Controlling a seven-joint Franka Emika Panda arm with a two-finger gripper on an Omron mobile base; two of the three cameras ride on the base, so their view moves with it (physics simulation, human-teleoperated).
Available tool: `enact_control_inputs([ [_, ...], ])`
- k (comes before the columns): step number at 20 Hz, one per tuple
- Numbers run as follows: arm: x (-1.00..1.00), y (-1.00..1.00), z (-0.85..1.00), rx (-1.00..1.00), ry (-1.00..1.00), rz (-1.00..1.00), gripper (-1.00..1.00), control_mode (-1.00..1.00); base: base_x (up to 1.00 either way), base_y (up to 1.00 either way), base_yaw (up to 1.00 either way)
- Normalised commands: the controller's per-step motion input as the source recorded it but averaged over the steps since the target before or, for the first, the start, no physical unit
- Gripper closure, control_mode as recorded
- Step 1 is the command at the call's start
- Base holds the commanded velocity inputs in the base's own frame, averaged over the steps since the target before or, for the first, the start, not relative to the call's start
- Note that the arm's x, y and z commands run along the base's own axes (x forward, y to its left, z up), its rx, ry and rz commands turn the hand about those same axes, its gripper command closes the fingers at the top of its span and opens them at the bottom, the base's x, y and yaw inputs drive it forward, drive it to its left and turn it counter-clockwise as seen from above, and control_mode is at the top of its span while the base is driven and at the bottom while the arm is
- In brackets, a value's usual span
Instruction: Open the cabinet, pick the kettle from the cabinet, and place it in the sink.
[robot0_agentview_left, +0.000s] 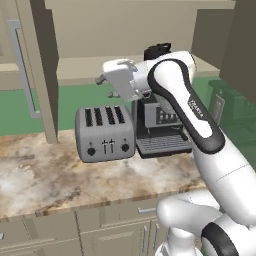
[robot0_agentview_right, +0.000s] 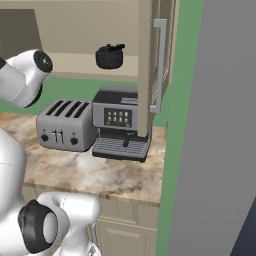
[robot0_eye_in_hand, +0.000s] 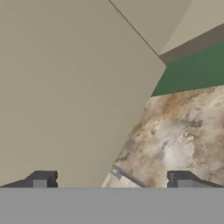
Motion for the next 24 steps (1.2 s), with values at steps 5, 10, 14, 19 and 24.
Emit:
enact_control_inputs([
  [5, -0.02, -0.51, 0.01, -0.02, -0.11, -0.25, -1.0, -1.0, 0.0, 0.0, 0.0],
  [10, -0.01, -0.48, 0.05, -0.05, -0.05, -0.3, -1.0, -1.0, 0.0, 0.0, 0.0],
  [14, 0.0, -0.44, 0.14, -0.03, 0.0, -0.31, -1.0, -1.0, 0.0, 0.0, 0.0],
  [19, 0.01, -0.44, 0.2, -0.03, 0.0, -0.3, -1.0, -1.0, 0.0, 0.0, 0.0],
  [24, 0.0, -0.41, 0.19, -0.01, 0.01, -0.28, -1.0, -1.0, 0.0, 0.0, 0.0],
])
